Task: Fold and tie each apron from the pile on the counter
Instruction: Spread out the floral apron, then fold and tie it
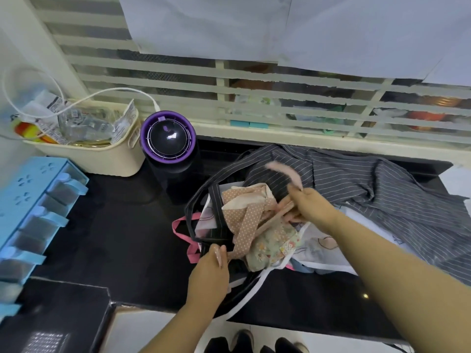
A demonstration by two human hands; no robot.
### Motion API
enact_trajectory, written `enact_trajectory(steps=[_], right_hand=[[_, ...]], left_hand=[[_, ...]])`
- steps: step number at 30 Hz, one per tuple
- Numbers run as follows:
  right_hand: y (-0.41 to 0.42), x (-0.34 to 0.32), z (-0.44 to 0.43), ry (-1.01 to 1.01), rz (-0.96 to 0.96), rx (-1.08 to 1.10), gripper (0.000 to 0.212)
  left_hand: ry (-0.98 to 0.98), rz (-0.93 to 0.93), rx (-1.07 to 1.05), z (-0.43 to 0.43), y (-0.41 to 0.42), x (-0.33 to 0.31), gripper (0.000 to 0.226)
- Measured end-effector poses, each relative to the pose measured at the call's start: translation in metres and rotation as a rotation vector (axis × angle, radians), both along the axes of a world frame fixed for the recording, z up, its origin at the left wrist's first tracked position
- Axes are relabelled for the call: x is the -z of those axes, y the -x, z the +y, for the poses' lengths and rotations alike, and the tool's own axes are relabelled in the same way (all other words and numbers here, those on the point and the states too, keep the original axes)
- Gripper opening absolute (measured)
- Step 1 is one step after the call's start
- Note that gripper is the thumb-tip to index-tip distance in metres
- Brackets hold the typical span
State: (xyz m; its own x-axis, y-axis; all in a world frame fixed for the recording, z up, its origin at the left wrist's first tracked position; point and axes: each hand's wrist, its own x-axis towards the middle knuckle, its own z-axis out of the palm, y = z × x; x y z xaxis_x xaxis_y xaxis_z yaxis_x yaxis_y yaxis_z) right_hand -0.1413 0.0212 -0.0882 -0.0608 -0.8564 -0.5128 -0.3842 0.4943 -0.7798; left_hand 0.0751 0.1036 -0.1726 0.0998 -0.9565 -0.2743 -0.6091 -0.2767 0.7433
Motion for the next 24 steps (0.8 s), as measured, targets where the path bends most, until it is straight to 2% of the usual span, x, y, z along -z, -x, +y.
enact_trajectory(steps=[2,4,7,10,12,15,18,20,22,24], right_hand=[[0.012,0.0,-0.006,0.033,0.088,0.042,0.06],[0.02,-0.001,-0.012,0.043,0.112,0.101,0.061],[0.029,0.0,-0.02,0.065,0.114,0.232,0.062],[0.034,0.011,-0.02,0.089,0.104,0.363,0.058],[0.035,0.018,-0.015,0.084,0.09,0.426,0.056],[0.035,0.02,-0.011,0.098,0.095,0.458,0.055],[0.031,0.009,-0.011,0.074,-0.174,0.436,0.056],[0.022,0.003,-0.005,-0.006,-0.294,0.319,0.059],[0.011,0.005,0.006,-0.015,-0.206,0.169,0.056],[-0.003,0.006,0.019,0.113,-0.068,0.072,0.03]], left_hand=[[0.001,-0.012,-0.013,-0.008,-0.005,-0.007,0.035],[-0.024,-0.042,-0.025,-0.016,-0.01,-0.014,0.021],[-0.003,-0.146,0.002,-0.02,-0.022,-0.011,0.022],[-0.011,-0.316,0.125,-0.028,-0.031,0.005,0.022],[-0.061,-0.289,0.109,-0.031,-0.033,0.005,0.022],[-0.096,-0.19,0.035,-0.031,-0.032,-0.004,0.031],[-0.088,0.101,-0.104,-0.033,-0.027,-0.024,0.027],[-0.103,0.275,-0.135,-0.035,-0.021,-0.035,0.031],[-0.115,0.444,-0.087,-0.035,-0.014,-0.04,0.018],[-0.126,0.662,-0.079,-0.03,-0.007,-0.039,0.01]])
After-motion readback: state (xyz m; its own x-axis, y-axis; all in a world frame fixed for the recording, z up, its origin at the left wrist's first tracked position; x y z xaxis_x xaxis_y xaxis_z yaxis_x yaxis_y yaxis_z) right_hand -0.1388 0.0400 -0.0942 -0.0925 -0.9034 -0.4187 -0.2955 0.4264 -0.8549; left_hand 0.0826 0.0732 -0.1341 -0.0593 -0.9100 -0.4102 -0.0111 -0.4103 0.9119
